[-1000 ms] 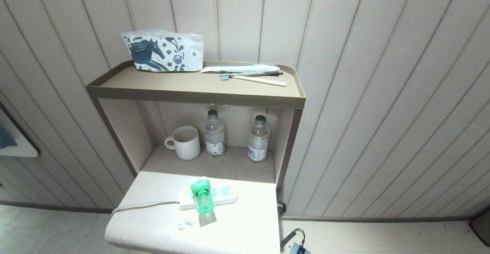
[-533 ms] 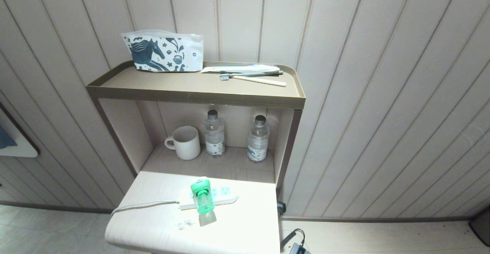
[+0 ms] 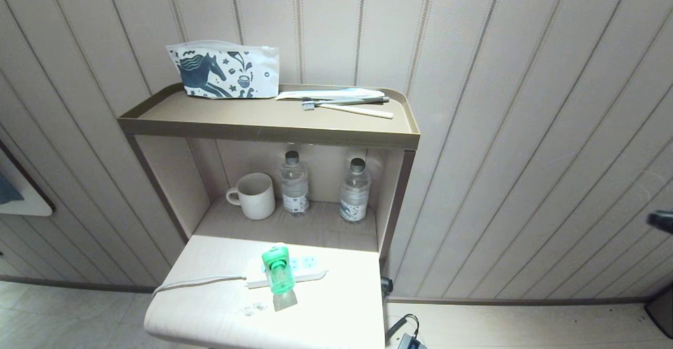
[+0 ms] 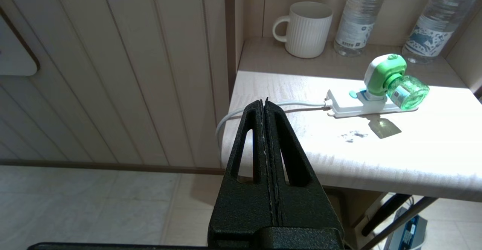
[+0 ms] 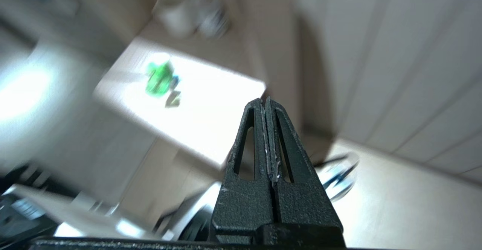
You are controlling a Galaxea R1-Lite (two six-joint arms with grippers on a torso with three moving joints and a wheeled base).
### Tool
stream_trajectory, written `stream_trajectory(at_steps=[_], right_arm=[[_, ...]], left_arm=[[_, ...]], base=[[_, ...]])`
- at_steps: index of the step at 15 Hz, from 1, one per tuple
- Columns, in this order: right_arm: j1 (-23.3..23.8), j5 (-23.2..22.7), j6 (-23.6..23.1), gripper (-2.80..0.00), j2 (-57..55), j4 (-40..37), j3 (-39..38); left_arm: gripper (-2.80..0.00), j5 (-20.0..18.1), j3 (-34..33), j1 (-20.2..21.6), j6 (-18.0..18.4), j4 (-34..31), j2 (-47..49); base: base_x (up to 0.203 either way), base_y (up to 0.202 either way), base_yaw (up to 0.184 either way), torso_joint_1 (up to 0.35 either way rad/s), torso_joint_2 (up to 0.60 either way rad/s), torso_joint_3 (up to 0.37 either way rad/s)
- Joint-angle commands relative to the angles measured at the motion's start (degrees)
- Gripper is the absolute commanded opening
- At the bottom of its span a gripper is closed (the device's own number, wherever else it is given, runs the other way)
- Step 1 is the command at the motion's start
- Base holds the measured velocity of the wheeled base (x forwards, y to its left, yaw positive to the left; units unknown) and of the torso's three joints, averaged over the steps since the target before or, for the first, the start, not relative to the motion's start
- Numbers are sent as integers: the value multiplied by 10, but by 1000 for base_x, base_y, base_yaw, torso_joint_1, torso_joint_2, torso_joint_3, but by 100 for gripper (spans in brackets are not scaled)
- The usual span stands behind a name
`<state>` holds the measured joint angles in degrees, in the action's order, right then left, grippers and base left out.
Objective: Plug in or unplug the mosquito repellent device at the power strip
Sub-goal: Hold the socket with your right hand and unplug it with your left hand
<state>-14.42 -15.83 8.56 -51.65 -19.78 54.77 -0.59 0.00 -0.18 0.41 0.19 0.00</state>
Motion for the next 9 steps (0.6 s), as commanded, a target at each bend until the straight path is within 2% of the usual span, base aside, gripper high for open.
stream_trajectory(at_steps=[1,3,5,6,9], right_arm=[[-98,10,9,-280,-155,-3,22],[-208,73,26,-280,-254,-5,32],[-282,148,40,-280,-321,27,35],[-295,173,46,-280,-335,60,34],[-301,176,45,-280,-376,68,33]], left_arm=[[-280,0,0,0,0,0,1],[-280,1,0,0,0,1,0],[-280,0,0,0,0,1,0],[-280,1,0,0,0,1,0],[-280,1,0,0,0,0,0]], base=[[0,0,0,0,0,0],[0,0,0,0,0,0],[0,0,0,0,0,0],[0,0,0,0,0,0],[0,0,0,0,0,0]])
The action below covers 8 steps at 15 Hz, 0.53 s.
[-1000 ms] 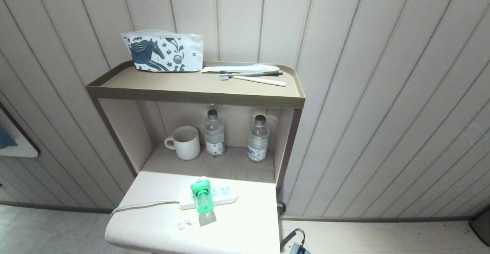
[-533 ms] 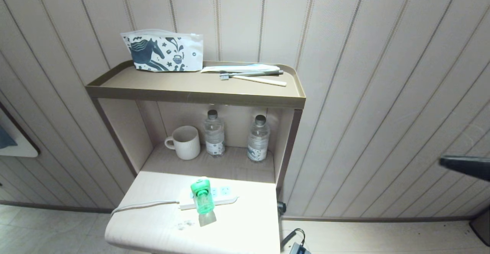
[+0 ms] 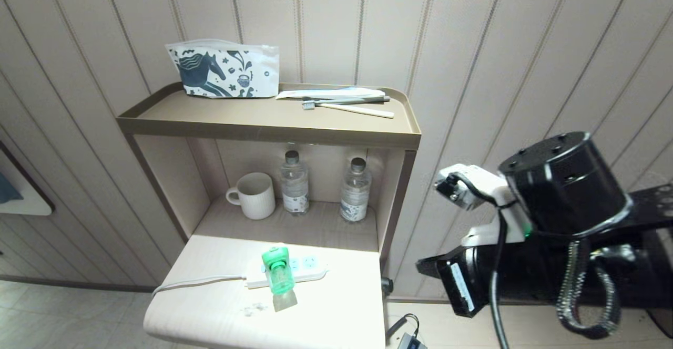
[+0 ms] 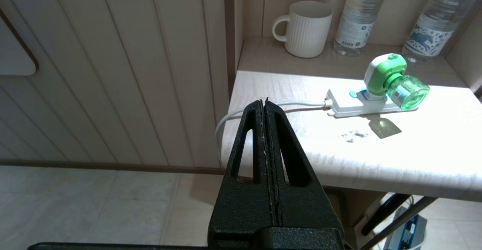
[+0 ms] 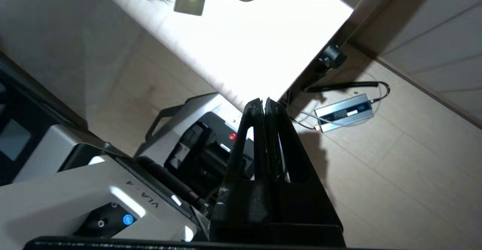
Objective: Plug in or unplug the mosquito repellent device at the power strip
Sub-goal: Hold the socket with your right hand and unplug it with your left hand
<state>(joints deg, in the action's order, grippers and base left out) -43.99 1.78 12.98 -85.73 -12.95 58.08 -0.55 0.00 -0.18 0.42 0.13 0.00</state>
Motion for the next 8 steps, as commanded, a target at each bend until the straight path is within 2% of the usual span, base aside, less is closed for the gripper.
stream_trajectory(at_steps=[1,4,6,8], right_arm=[[-9,1,1,-280,-52,0,1],[-17,2,2,-280,-87,12,1],[-22,3,1,-280,-118,61,-3],[-22,3,2,-280,-130,68,-1]], left_arm=[[-280,0,0,0,0,-1,0],[-280,5,21,0,0,-12,9],[-280,6,120,0,-25,-44,65],[-280,-6,235,0,-58,-84,175]], base=[[0,0,0,0,0,0],[0,0,0,0,0,0],[0,0,0,0,0,0],[0,0,0,0,0,0]])
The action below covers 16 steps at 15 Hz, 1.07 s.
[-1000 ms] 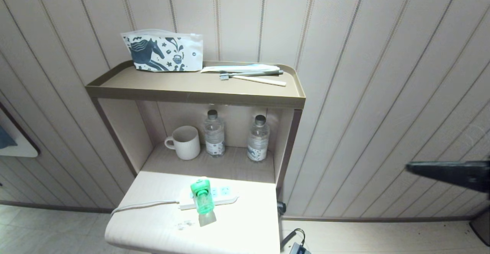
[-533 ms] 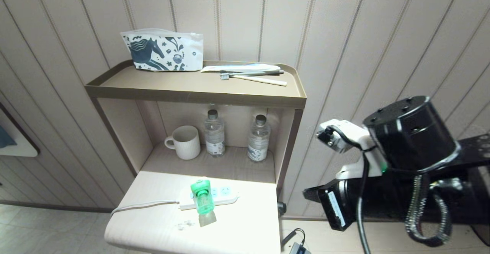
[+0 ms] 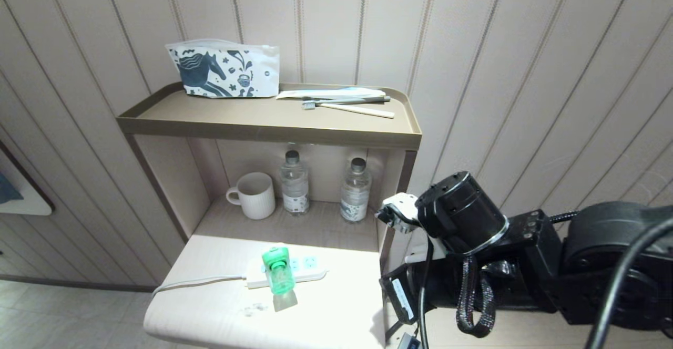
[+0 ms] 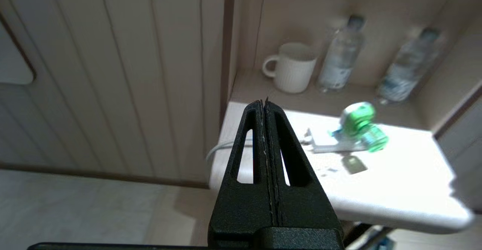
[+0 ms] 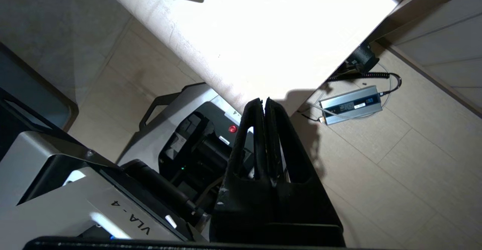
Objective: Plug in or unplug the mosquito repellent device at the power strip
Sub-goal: Hold the socket with your right hand and unplug it with your left hand
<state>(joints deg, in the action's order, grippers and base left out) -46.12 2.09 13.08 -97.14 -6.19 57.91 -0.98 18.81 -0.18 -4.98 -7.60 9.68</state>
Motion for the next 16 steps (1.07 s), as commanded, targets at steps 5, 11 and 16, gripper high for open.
stream_trajectory(at_steps=[5,11,16], right_arm=[[-1,2,1,-280,-43,12,8],[-1,45,3,-280,-112,62,22],[-24,124,41,-280,-202,256,-8]], left_arm=[[-280,-81,220,-42,-53,-104,437],[-280,-112,400,-222,-156,-227,736],[-280,-132,459,-295,-247,-295,770]], base=[[0,0,0,0,0,0],[0,0,0,0,0,0],[0,0,0,0,0,0]])
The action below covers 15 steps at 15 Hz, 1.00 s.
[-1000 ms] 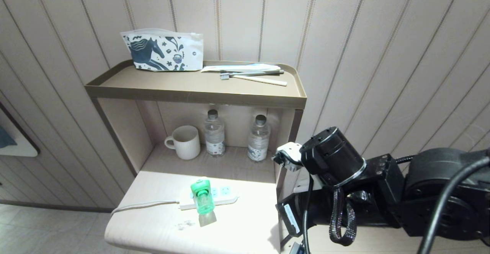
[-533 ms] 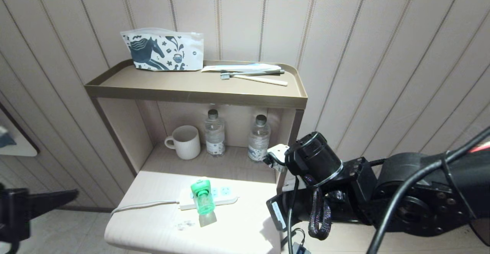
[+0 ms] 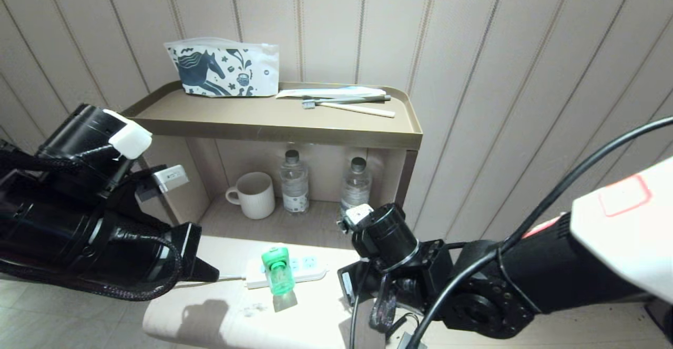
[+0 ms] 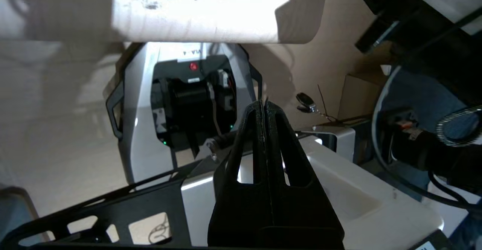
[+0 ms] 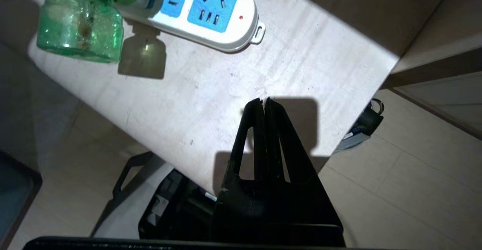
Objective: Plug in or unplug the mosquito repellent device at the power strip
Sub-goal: Hold the socket with your right hand and unplug it with your left hand
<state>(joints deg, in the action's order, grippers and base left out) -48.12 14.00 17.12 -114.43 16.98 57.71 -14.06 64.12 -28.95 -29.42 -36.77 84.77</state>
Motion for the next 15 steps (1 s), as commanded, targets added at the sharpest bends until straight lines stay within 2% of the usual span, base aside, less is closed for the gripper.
stream_trajectory(at_steps=[1,4,6,11,12,14,15], right_arm=[[-9,23,4,-280,-48,57,-13],[-14,50,5,-280,-85,128,-26],[-15,61,4,-280,-101,151,-27],[-15,62,-1,-280,-114,152,-15],[-15,62,-1,-280,-118,152,-15],[-14,63,-1,-280,-131,153,-11],[-14,62,-2,-280,-133,154,-10]], left_arm=[[-280,-4,6,-10,-11,-3,27],[-280,-4,12,-13,-36,-3,63],[-280,5,41,-12,-69,-6,122],[-280,73,184,-5,-132,-58,250],[0,94,199,-4,-148,-63,267],[0,135,217,-3,-180,-65,293],[0,142,227,-3,-191,-68,300]], base=[[0,0,0,0,0,0],[0,0,0,0,0,0],[0,0,0,0,0,0],[0,0,0,0,0,0],[0,0,0,0,0,0],[0,0,0,0,0,0],[0,0,0,0,0,0]])
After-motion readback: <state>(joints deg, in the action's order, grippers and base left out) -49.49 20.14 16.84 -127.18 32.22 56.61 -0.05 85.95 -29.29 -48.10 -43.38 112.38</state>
